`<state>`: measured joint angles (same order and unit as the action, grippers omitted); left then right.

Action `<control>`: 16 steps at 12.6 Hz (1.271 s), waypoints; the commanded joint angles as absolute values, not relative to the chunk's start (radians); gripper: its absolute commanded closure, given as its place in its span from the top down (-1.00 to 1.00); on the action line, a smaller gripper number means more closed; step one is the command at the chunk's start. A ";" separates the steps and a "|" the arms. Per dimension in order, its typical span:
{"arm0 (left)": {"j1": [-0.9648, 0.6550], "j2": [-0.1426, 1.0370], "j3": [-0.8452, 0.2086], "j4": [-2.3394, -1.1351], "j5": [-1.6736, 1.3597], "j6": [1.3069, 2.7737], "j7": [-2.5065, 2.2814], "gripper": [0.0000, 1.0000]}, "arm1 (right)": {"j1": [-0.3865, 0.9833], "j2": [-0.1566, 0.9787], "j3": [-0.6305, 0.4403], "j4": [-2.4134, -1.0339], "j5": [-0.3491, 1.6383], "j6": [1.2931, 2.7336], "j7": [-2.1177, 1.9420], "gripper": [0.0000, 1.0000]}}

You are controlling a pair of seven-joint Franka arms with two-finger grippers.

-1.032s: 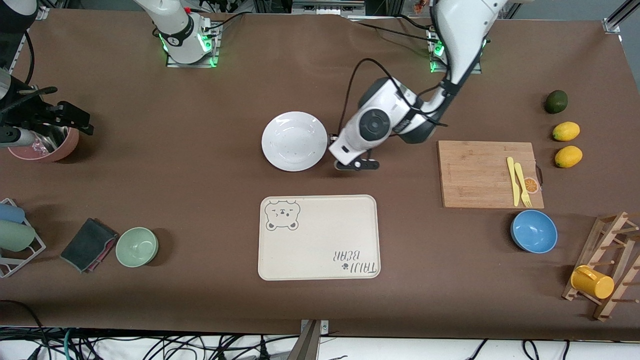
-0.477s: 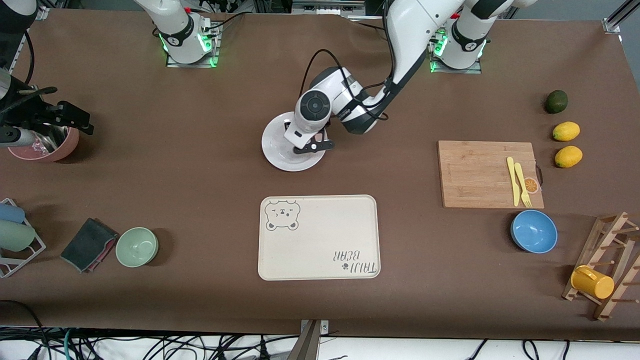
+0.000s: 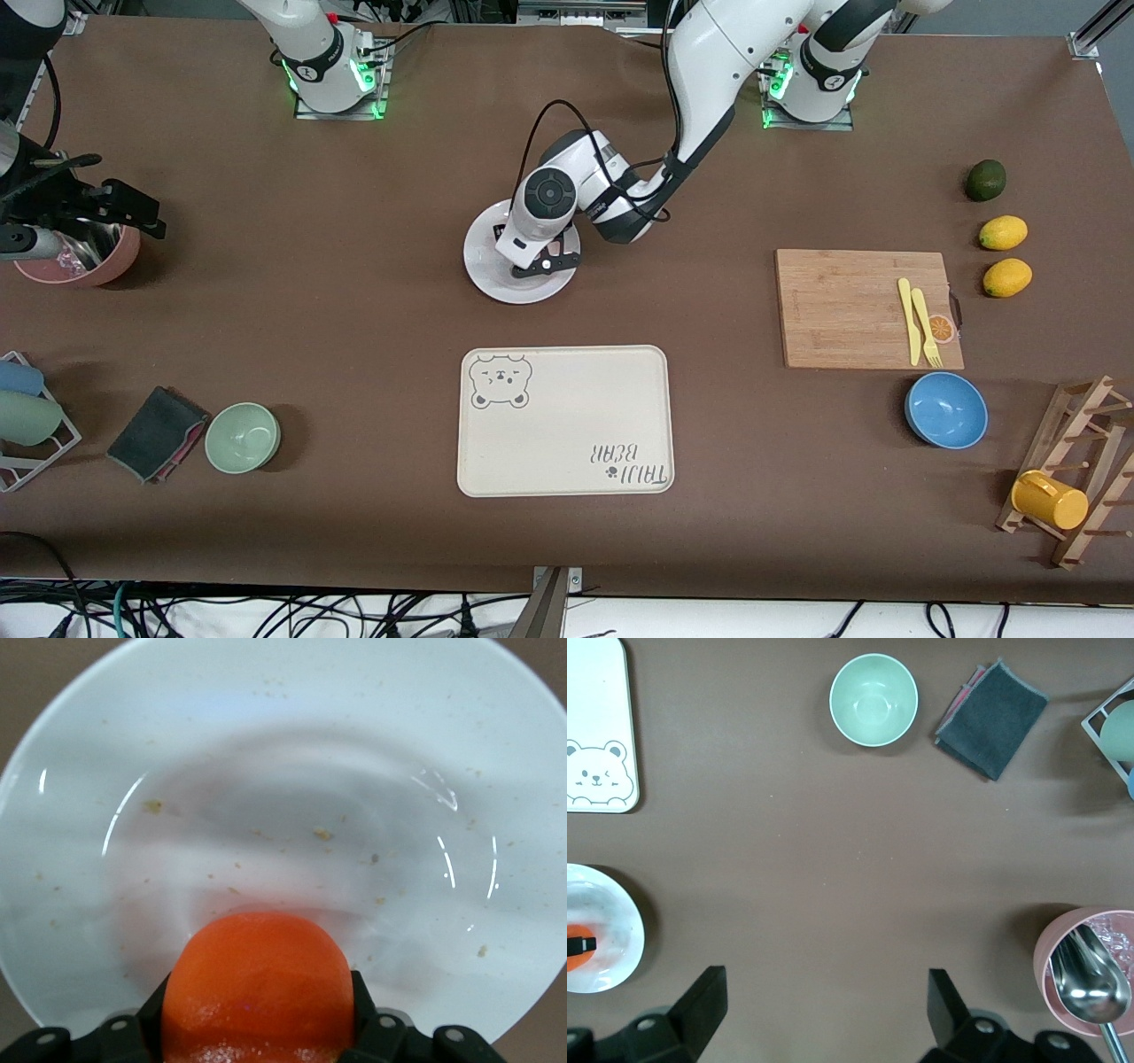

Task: Place orange and plate with both arms
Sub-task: 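Release the orange onto the plate while the right gripper reaches out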

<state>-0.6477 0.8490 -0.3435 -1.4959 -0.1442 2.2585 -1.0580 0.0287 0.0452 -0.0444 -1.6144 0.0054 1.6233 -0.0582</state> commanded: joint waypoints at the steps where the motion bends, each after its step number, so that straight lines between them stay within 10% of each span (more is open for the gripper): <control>1: -0.654 0.862 -0.330 -1.460 -0.170 2.253 -1.071 0.27 | 0.026 0.038 -0.045 -1.620 0.020 1.618 -0.054 1.00; 2: -0.643 0.853 -0.328 -1.460 -0.158 2.255 -1.065 0.99 | 0.028 0.038 -0.044 -1.620 0.020 1.618 -0.060 1.00; 11: -0.488 0.810 -0.330 -1.240 -0.152 1.900 -0.997 1.00 | 0.087 0.101 -0.038 -1.629 0.040 1.438 -0.063 1.00; 16: -0.263 0.758 -0.330 -1.210 -0.033 1.703 -0.764 1.00 | 0.086 0.216 -0.043 -1.704 0.373 1.431 -0.064 1.00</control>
<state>-0.3313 0.7837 -0.3186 -1.2000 -0.0835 1.7492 -0.8376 0.0863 0.1708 -0.0390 -1.6904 0.2663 1.4197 -0.0584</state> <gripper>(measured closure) 0.000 0.000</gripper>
